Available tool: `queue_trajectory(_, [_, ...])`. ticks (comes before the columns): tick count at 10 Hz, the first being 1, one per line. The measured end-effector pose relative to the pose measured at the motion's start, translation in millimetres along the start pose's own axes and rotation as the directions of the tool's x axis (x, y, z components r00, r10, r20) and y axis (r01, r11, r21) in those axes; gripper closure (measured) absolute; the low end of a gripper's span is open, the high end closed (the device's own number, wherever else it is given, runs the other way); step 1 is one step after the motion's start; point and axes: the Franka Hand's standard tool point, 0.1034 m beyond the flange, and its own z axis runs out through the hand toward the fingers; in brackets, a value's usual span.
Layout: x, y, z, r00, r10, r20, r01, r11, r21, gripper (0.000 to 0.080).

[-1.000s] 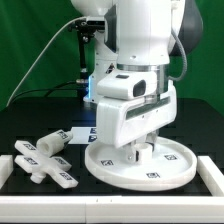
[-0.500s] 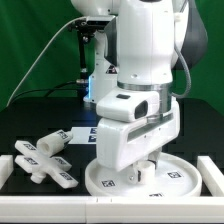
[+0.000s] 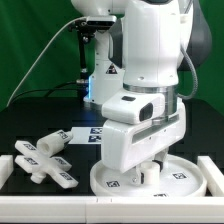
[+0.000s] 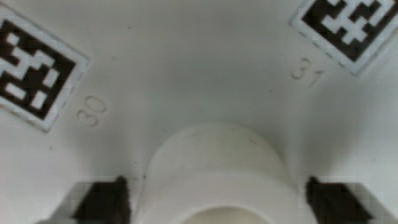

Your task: Assemble round table

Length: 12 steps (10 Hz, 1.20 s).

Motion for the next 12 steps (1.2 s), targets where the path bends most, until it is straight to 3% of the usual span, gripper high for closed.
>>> queue_trajectory(1, [0.0, 0.0, 0.1, 1.0, 0.0, 0.0, 0.0, 1.0, 0.0, 0.0198])
queue_trajectory(2, [-0.1, 0.4, -1.2, 1.0, 0.003, 0.0, -0.003, 1.0, 0.0, 0.0198])
queue_trajectory(4, [-14.1, 1.5, -38.0, 0.998, 0.054, 0.016, -0.054, 0.999, -0.006, 0.0152])
queue_trajectory(6, [-35.7, 1.8, -58.2, 0.995, 0.097, 0.023, -0.096, 0.995, -0.01, 0.0151])
queue_trajectory(7, [-35.2, 6.0, -64.0, 0.995, 0.097, 0.023, -0.097, 0.995, -0.012, 0.0151])
queue_trajectory(10, [-35.7, 6.4, -60.5, 0.992, 0.126, 0.016, -0.126, 0.992, -0.019, 0.0151])
queue_trajectory(11, [-45.5, 6.9, -55.9, 0.986, 0.166, 0.003, -0.166, 0.986, -0.034, 0.0151])
queue_trajectory(12, [-64.0, 9.4, -59.5, 0.97, 0.245, 0.013, -0.244, 0.969, -0.03, 0.0151])
